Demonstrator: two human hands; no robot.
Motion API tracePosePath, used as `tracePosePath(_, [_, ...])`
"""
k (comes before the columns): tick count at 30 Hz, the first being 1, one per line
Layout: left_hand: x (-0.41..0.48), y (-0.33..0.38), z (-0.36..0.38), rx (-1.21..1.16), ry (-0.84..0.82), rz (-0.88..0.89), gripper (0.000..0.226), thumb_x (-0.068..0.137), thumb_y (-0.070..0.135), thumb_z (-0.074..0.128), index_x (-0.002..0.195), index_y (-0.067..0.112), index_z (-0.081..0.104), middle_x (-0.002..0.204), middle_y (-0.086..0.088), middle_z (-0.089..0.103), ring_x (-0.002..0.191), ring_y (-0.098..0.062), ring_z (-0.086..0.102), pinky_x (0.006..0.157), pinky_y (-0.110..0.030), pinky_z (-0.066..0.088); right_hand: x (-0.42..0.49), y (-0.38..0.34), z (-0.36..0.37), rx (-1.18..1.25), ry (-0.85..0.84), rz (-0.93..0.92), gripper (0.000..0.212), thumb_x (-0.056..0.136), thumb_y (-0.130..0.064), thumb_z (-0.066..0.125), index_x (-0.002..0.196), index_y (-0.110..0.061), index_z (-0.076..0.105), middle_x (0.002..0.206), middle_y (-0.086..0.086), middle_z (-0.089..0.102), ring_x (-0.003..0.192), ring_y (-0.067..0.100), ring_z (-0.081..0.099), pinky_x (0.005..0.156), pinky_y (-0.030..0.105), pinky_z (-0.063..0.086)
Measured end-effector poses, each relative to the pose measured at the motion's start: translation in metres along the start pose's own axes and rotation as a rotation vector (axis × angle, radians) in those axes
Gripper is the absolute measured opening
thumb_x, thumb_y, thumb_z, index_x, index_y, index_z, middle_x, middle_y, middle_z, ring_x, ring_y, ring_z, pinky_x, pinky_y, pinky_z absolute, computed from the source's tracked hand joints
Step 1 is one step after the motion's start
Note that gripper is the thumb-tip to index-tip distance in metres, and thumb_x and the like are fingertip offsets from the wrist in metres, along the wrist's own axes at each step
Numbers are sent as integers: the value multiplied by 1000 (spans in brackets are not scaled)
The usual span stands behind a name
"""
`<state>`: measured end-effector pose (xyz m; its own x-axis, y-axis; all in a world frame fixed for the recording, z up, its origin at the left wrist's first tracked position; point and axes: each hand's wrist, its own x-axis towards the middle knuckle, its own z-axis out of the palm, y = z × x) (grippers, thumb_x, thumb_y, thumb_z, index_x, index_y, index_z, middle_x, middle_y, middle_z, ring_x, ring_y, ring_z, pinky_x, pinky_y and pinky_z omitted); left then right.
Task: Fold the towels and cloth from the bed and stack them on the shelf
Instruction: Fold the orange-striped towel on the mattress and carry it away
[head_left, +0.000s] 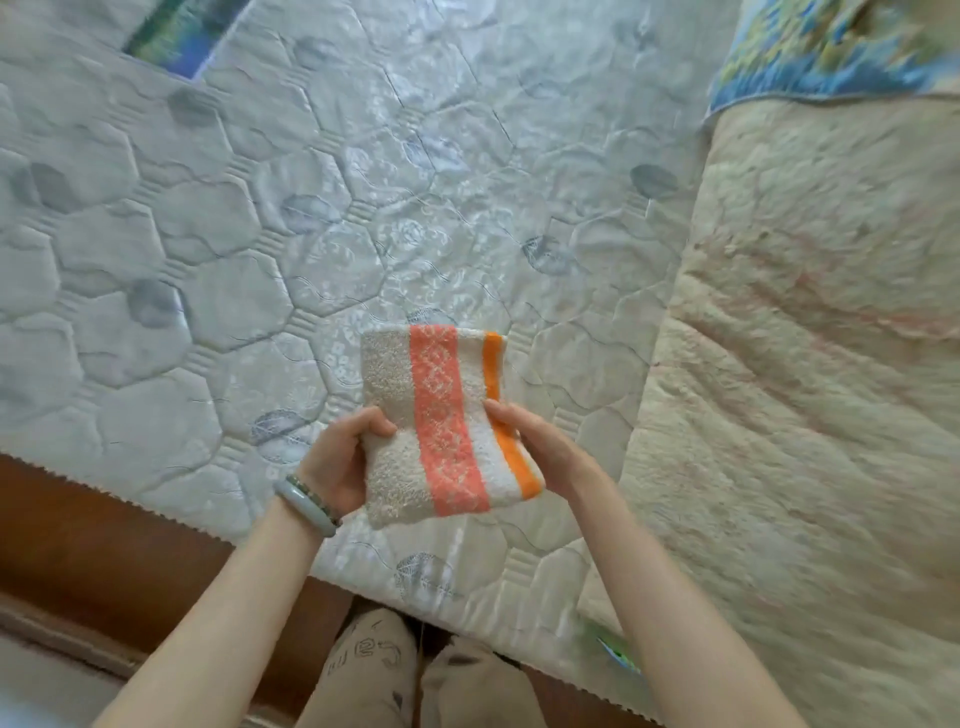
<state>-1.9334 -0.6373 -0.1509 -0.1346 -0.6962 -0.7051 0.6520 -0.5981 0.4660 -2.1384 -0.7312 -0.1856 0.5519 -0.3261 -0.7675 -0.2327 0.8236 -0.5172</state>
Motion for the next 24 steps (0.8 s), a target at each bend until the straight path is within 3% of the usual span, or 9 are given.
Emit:
tracePosePath(2, [-43,20,-9,-90,-59,88,78,51,11,75,125,5,52,108,-19,62,95,-37,62,85,-51,53,-13,-21,40,32,-162,17,48,81,-39,61,120,-12,59,111,8,68,101,23,65,97,39,50])
tracePosePath(5, [-109,48,-27,-185,-88,229,68,57,13,73,122,5,55,105,-18,66,93,-35,65,81,-49,54,-23,-47,111,2,-285,-14,53,77,-39,69,120,-11,60,110,11,66,99,26,64,98,42,47])
tracePosePath(8, [-166,70,-57,-190,63,364,51,69,11,63,120,9,55,105,-15,63,93,-33,64,86,-48,52,-24,-68,182,-106,-355,-42,46,79,-31,65,118,-8,58,103,11,67,92,25,66,88,38,54])
tracePosePath(11, [-219,88,-96,-241,247,464,32,77,11,52,110,11,53,93,-11,67,81,-27,70,71,-40,58,-13,-87,256,-247,-400,-87,44,74,-23,68,115,-8,58,96,9,69,83,20,69,76,32,58])
tracePosePath(13, [-251,96,-126,-274,301,512,36,79,12,55,115,11,52,93,-11,68,81,-25,71,66,-37,58,-5,-93,307,-364,-450,-117,52,72,-22,73,119,-7,57,104,12,66,89,24,67,80,35,56])
tracePosePath(18, [-330,112,-220,-319,407,620,62,77,17,65,136,12,47,121,-20,62,101,-34,67,77,-43,57,14,-87,441,-580,-555,-112,39,82,1,64,117,-13,56,107,9,68,94,24,68,75,34,57])
tracePosePath(21, [-384,126,-280,-294,405,694,81,65,23,82,138,15,46,126,-19,62,110,-36,63,84,-47,54,31,-79,525,-648,-599,-116,47,81,5,63,121,-16,54,113,10,66,97,24,68,77,36,57])
tracePosePath(24, [-436,138,-339,-265,353,742,70,77,12,69,141,17,41,139,-24,49,123,-43,51,95,-56,46,51,-73,605,-690,-689,-108,56,77,2,67,126,-22,53,124,14,62,108,32,64,91,48,53])
